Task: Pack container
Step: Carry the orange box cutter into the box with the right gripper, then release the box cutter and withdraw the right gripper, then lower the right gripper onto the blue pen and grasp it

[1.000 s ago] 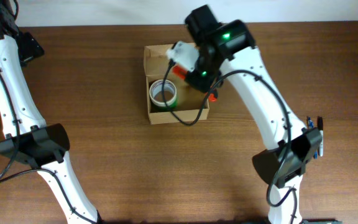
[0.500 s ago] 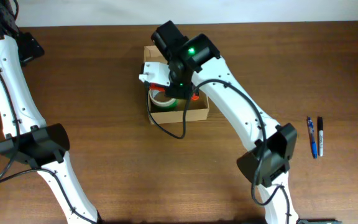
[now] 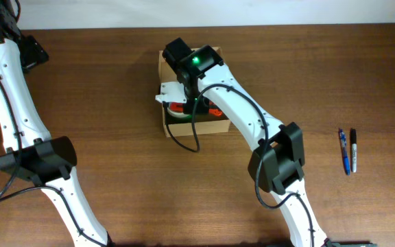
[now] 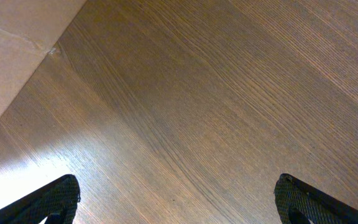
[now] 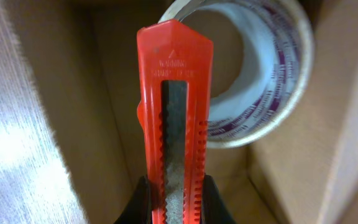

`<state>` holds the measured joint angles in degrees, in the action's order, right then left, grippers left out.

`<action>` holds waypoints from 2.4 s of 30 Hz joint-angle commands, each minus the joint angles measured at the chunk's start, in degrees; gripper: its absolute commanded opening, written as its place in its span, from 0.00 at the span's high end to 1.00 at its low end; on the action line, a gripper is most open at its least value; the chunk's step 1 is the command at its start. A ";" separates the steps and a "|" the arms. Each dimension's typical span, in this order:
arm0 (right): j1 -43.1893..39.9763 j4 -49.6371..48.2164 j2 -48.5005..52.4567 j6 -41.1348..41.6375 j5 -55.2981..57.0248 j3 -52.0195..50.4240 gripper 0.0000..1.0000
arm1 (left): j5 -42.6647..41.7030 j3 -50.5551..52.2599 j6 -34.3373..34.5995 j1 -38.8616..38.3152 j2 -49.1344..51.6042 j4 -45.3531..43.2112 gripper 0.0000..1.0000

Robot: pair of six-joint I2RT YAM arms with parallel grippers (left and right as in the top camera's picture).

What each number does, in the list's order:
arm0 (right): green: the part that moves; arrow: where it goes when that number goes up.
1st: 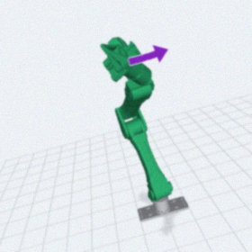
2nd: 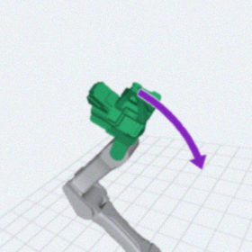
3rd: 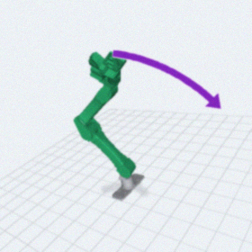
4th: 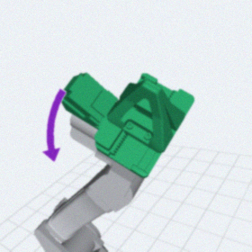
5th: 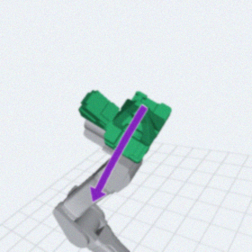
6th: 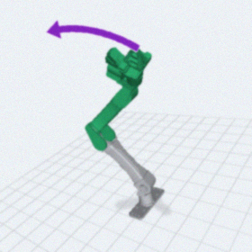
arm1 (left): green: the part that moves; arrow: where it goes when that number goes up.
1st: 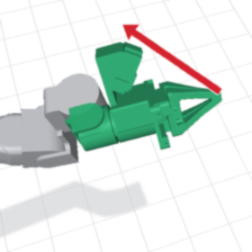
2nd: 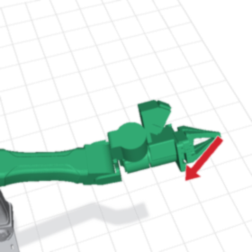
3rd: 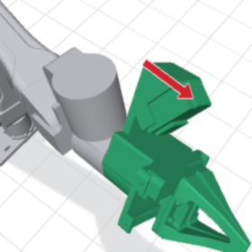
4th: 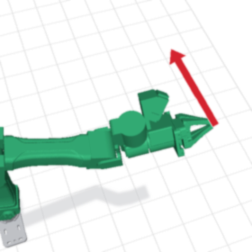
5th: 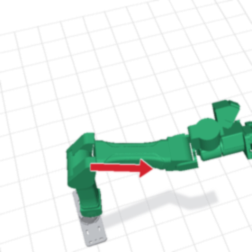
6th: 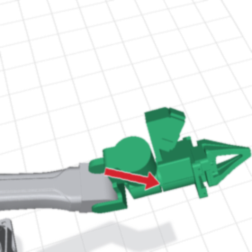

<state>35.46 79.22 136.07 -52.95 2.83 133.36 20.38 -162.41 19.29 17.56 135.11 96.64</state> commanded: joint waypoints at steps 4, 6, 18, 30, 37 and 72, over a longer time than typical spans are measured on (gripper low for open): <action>0.17 1.18 2.27 -0.35 0.63 0.85 0.96 | -0.04 0.28 0.57 0.35 -1.84 0.02 0.00; 0.28 1.18 2.32 -0.15 0.57 0.44 0.96 | -0.04 0.28 0.57 0.35 -1.84 0.02 0.00; 2.34 1.60 2.32 0.92 0.48 -1.29 0.87 | -0.04 0.28 0.59 0.35 -1.84 0.02 0.00; 2.82 1.11 2.08 2.62 4.79 -1.31 0.57 | -0.04 0.28 0.57 0.35 -1.84 0.02 0.00; 2.75 -2.73 -0.72 7.65 9.03 -1.31 0.46 | -0.04 0.28 0.59 0.35 -1.84 0.02 0.00; -56.85 -23.61 -35.34 39.12 -5.73 -57.31 0.26 | -0.04 0.28 0.59 0.35 -1.84 0.02 0.00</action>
<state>-20.71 56.55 100.64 -14.94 -1.67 75.94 20.36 -162.41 19.29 17.56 135.11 96.64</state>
